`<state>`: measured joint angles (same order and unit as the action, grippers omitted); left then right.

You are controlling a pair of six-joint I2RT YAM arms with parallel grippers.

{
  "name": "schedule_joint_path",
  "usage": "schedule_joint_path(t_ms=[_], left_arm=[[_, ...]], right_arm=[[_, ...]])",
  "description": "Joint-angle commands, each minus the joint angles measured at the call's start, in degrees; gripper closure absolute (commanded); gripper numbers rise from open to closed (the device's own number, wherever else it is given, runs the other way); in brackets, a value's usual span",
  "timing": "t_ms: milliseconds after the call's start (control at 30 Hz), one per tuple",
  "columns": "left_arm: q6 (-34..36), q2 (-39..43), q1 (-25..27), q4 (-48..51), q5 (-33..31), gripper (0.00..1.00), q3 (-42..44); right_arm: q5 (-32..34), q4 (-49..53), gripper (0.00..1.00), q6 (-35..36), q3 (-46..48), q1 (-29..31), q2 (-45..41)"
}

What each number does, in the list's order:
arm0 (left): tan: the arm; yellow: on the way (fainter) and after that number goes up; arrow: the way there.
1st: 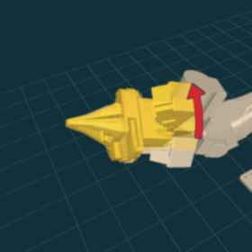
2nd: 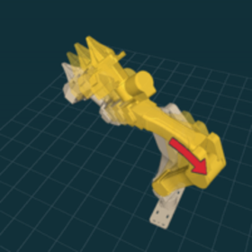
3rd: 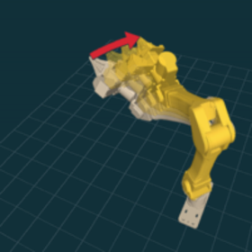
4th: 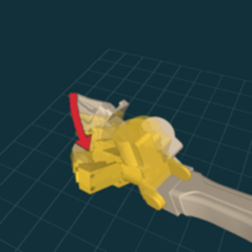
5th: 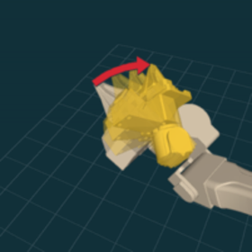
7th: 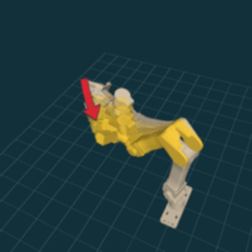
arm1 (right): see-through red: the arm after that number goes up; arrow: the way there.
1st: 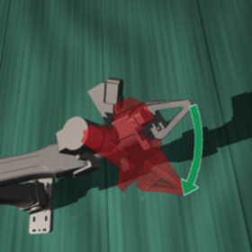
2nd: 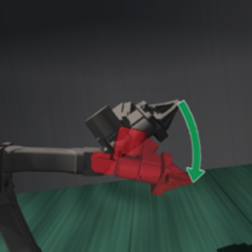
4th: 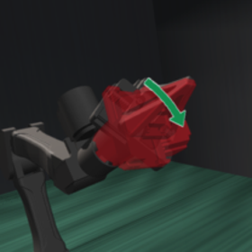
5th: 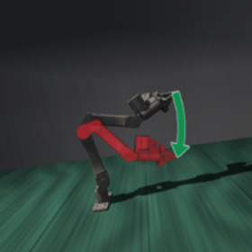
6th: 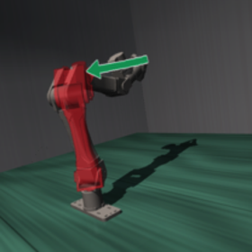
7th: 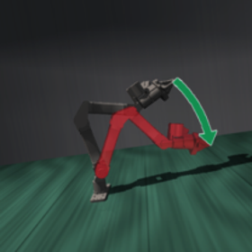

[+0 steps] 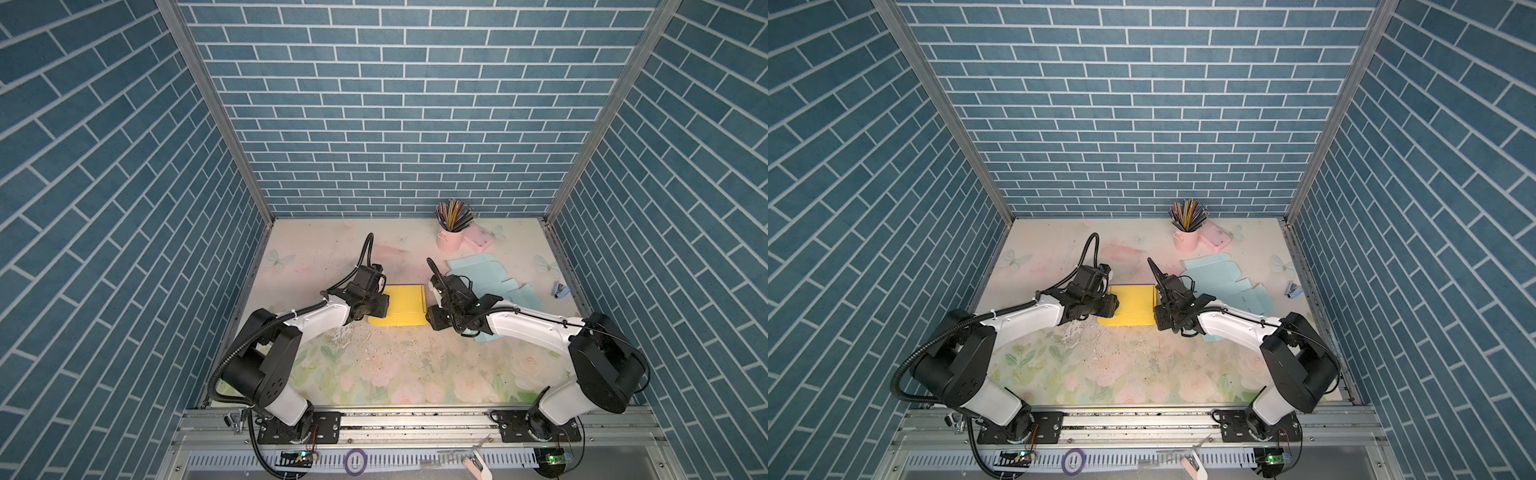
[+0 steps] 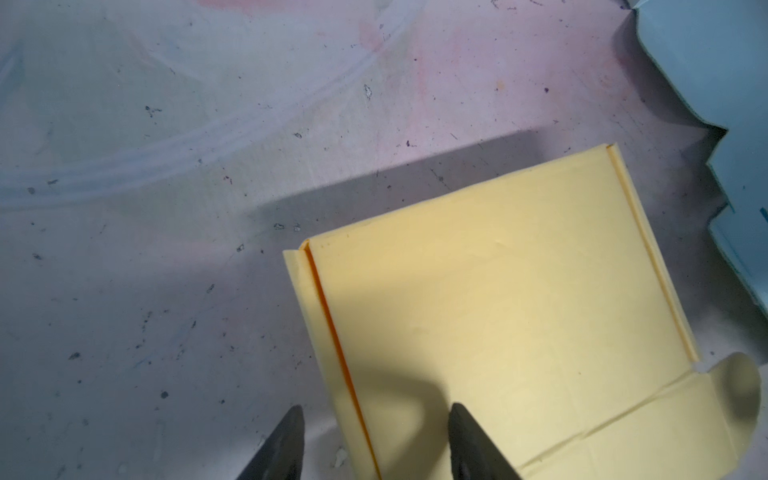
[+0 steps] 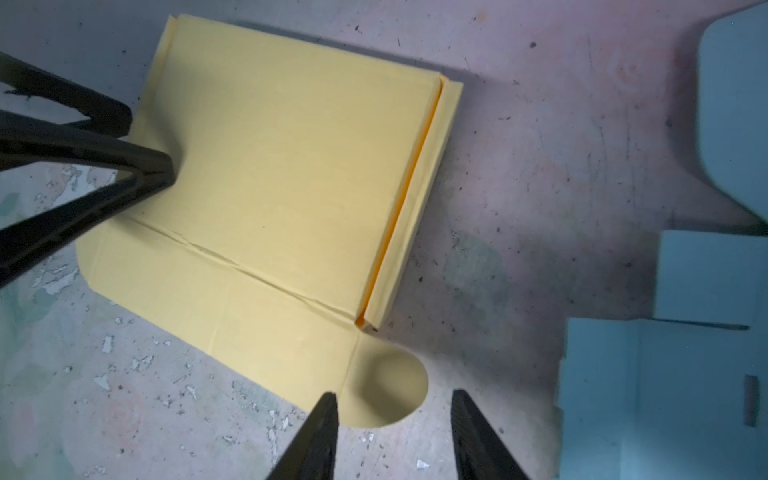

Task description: Fold the paper box

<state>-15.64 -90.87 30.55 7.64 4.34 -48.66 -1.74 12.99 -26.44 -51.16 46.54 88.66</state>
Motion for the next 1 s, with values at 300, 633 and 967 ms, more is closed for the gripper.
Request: schedule_joint_path(t_ms=[300,633,967], left_arm=[[-0.5,-1.3,-0.2,-1.6,1.3,0.46,1.6],[-0.7,-2.3,-0.2,-2.6,1.9,0.46,1.8],[-1.2,-2.9,-0.2,-3.4,2.4,0.47,2.0]], right_arm=[[-4.8,-3.8,0.54,-4.8,0.1,0.3,2.0],[-6.4,-7.6,0.55,-7.9,1.7,0.4,3.9],[-8.6,-11.9,0.58,-10.6,2.0,0.4,6.8]])
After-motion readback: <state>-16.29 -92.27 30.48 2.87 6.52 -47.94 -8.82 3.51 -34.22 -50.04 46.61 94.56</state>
